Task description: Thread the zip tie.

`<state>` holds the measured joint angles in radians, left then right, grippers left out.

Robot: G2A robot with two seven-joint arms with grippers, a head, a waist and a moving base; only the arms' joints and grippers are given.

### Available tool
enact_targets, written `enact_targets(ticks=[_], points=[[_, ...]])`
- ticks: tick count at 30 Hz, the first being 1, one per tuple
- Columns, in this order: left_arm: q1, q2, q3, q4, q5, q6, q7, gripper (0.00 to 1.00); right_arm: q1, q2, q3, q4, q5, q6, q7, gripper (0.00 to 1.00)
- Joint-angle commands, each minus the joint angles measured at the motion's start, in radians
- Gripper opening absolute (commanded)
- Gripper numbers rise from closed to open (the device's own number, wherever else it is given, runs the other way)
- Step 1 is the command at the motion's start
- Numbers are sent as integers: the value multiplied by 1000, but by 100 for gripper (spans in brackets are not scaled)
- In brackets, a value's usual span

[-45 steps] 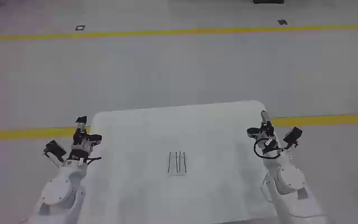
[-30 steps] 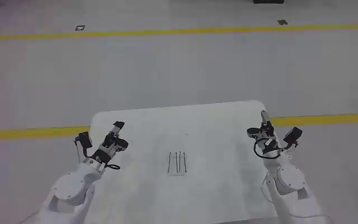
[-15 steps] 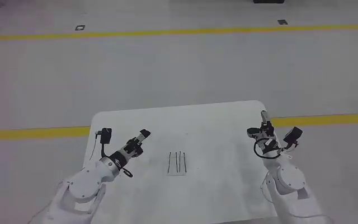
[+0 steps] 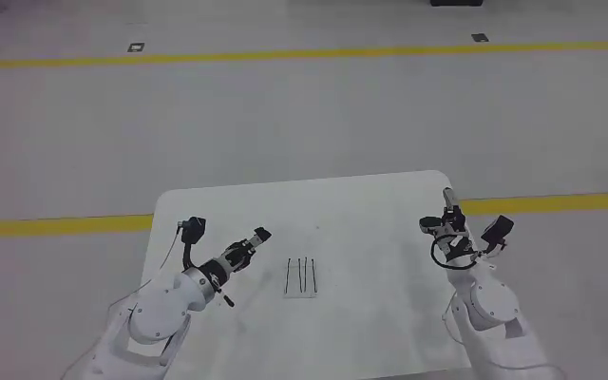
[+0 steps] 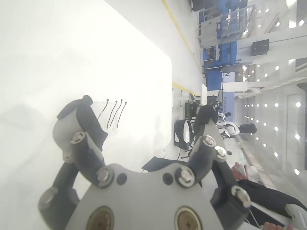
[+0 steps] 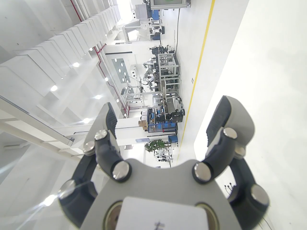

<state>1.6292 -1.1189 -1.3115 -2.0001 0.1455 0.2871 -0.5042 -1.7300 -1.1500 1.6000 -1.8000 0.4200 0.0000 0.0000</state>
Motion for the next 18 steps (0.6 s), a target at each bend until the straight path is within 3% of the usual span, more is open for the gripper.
enact_targets(ticks=[1,2,5,10,12,13,18], points=[[-44,-4,64,5,13,24,-40,100,0,0,0,0,0,0,0,100],[-66,-6,87,7,22,50,-53,100,0,0,0,0,0,0,0,100],[-133,-15,163,47,38,53,-91,100,0,0,0,0,0,0,0,100],[-235,-38,287,161,102,53,-121,100,0,0,0,0,0,0,0,100],[-251,-47,309,201,136,53,-92,100,0,0,0,0,0,0,0,100],[-259,-49,325,208,202,53,-82,100,0,0,0,0,0,0,0,100],[-259,-49,325,208,202,53,-82,100,0,0,0,0,0,0,0,100]])
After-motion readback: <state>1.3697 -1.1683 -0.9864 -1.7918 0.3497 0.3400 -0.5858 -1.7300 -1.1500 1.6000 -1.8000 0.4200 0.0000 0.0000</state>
